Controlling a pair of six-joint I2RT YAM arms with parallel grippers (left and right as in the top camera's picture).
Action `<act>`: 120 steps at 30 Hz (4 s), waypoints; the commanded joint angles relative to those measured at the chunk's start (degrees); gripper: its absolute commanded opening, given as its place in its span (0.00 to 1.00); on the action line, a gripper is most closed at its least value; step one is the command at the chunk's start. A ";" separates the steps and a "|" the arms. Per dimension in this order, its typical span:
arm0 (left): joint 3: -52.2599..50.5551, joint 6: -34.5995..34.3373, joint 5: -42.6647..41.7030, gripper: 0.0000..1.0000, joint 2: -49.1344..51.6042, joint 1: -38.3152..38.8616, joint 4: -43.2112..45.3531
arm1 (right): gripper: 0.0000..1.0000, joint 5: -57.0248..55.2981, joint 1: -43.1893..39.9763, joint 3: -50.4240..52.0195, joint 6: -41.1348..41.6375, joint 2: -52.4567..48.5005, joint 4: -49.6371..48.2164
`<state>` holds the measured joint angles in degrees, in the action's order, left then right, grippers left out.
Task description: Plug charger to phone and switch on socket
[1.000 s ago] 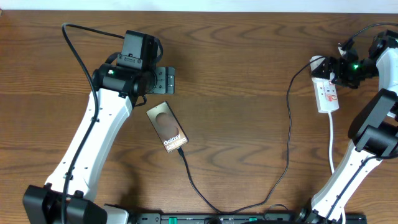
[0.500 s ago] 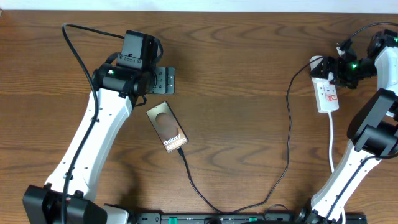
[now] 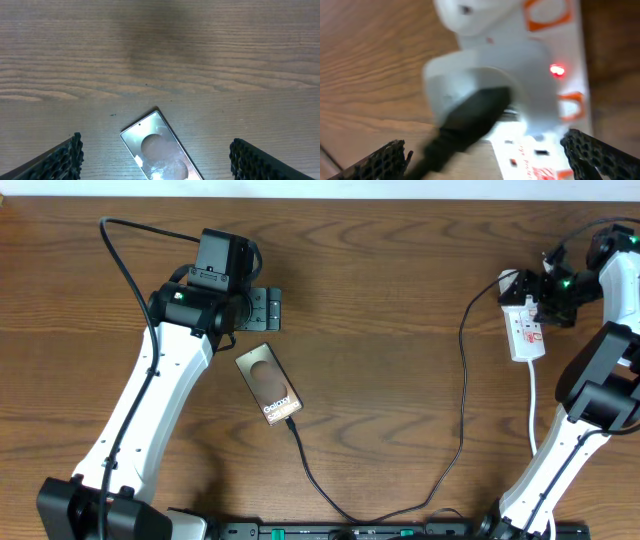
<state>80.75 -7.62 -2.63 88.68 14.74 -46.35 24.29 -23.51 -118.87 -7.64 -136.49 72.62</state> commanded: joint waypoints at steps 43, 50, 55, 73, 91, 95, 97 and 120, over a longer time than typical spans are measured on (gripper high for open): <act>1.25 0.50 0.74 0.91 -1.03 -0.04 -0.09 | 0.99 -29.11 12.76 0.15 18.34 38.45 24.72; 1.25 0.50 0.74 0.91 -1.03 -0.04 -0.09 | 0.99 -28.22 16.83 0.61 18.38 40.48 24.70; 1.25 0.50 0.74 0.91 -1.03 -0.04 -0.09 | 0.99 -28.24 17.59 0.61 18.34 40.52 24.65; 1.25 0.50 0.74 0.91 -1.03 -0.04 -0.09 | 0.99 -28.24 17.59 0.61 18.34 40.52 24.63; -2.73 1.14 3.76 0.91 -12.59 -0.04 2.29 | 0.99 -28.24 17.59 0.61 18.34 40.52 24.63; -9.62 2.05 3.76 0.91 -20.48 -0.04 9.68 | 0.99 -28.24 17.59 0.61 18.34 40.52 24.63; -14.05 2.05 3.74 0.91 -25.03 -0.04 14.43 | 0.99 -28.24 17.59 0.61 18.34 40.52 24.63; -69.83 2.08 -5.55 0.91 -74.55 -13.81 69.59 | 0.99 -28.24 17.59 0.61 18.34 40.52 24.61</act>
<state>12.84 -5.93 -5.58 17.65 3.38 22.55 -3.66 -6.17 -118.32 10.07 -96.73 97.12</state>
